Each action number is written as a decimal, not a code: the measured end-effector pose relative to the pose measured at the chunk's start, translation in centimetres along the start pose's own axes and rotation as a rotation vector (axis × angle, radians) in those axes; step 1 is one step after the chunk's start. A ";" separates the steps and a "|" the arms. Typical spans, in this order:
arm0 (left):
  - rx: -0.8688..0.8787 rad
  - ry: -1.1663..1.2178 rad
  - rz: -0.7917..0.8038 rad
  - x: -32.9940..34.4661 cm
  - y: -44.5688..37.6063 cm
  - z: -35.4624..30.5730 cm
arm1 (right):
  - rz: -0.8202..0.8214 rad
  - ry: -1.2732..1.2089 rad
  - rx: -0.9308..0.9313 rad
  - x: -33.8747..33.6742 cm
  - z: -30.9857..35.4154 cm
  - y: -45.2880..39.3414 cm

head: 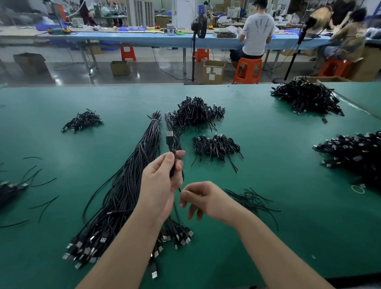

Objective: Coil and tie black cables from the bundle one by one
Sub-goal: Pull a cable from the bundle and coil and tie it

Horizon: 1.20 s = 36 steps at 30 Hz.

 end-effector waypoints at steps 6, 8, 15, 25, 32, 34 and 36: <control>-0.060 -0.065 0.199 -1.2 0.8 -0.5 | 0.073 -0.026 0.126 -2.1 -0.4 -1.0; -0.092 -0.130 0.273 -1.5 1.2 -0.4 | 0.066 -0.236 0.231 -2.8 -0.5 -1.1; -0.139 -0.399 0.364 -1.3 2.5 0.9 | 0.112 -0.319 0.313 -2.7 0.9 -1.9; 0.039 -0.636 0.120 -2.2 2.5 2.5 | -0.022 0.102 0.278 -4.4 2.0 -1.9; 0.149 -0.750 0.085 -2.5 3.0 2.7 | 0.019 0.553 0.307 -6.0 2.6 -1.8; 0.182 -0.773 0.083 -2.6 3.2 2.5 | 0.011 0.510 0.301 -6.5 2.6 -1.7; 0.221 -0.764 0.103 -2.4 3.5 2.2 | -0.039 0.443 0.307 -6.9 2.6 -1.7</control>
Point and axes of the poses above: each hand's wrist, its own y-axis away from the middle knuckle, its own x-axis out of the palm, z = x × y, the point moved 5 cm from there along -y, towards the middle knuckle, and after that the axes turned 12 degrees about y, right-handed, at the moved point
